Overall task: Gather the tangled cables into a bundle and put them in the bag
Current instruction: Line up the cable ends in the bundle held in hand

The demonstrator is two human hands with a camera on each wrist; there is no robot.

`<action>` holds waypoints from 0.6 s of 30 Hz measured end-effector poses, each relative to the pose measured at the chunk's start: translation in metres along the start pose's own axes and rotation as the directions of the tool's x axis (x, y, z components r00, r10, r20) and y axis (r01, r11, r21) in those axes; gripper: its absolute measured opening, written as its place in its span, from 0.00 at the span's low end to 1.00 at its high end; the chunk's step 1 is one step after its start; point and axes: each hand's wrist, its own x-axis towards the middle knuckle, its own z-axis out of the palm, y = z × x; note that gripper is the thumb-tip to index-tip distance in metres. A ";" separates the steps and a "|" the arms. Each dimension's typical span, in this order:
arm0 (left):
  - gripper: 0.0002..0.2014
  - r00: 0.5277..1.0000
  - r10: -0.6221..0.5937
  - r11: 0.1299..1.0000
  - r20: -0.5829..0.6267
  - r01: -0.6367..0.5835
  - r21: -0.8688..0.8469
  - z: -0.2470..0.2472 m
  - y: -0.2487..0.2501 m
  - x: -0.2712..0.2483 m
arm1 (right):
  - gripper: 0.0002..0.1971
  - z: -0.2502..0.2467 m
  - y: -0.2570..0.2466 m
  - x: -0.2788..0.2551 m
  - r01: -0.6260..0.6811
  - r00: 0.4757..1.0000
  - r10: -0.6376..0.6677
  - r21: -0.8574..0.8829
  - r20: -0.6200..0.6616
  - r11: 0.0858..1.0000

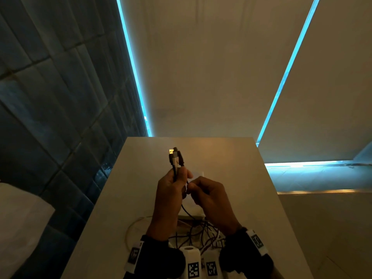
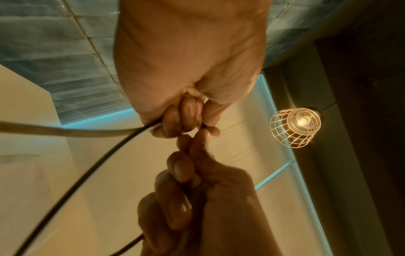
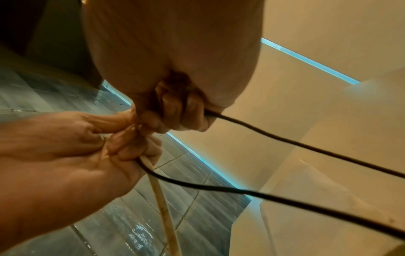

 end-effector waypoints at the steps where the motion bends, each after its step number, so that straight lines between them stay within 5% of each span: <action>1: 0.16 1.000 0.008 0.999 -0.003 -0.008 -0.040 0.000 0.000 0.000 | 0.11 -0.001 0.000 0.001 0.001 1.000 -0.001 -0.011 0.022 1.000; 6: 0.18 0.999 -0.022 0.983 -0.029 0.017 -0.184 -0.002 -0.001 0.003 | 0.13 -0.005 0.013 0.001 -0.032 0.993 0.044 -0.111 0.112 0.993; 10: 0.17 0.996 -0.084 0.891 0.039 0.093 -0.445 -0.005 0.000 0.004 | 0.14 -0.006 0.028 -0.002 -0.080 0.986 0.106 -0.199 0.125 0.977; 18: 0.18 0.998 -0.061 0.890 0.001 0.055 -0.453 -0.014 0.007 0.006 | 0.14 -0.006 0.048 -0.009 -0.151 0.971 0.197 -0.297 0.133 0.943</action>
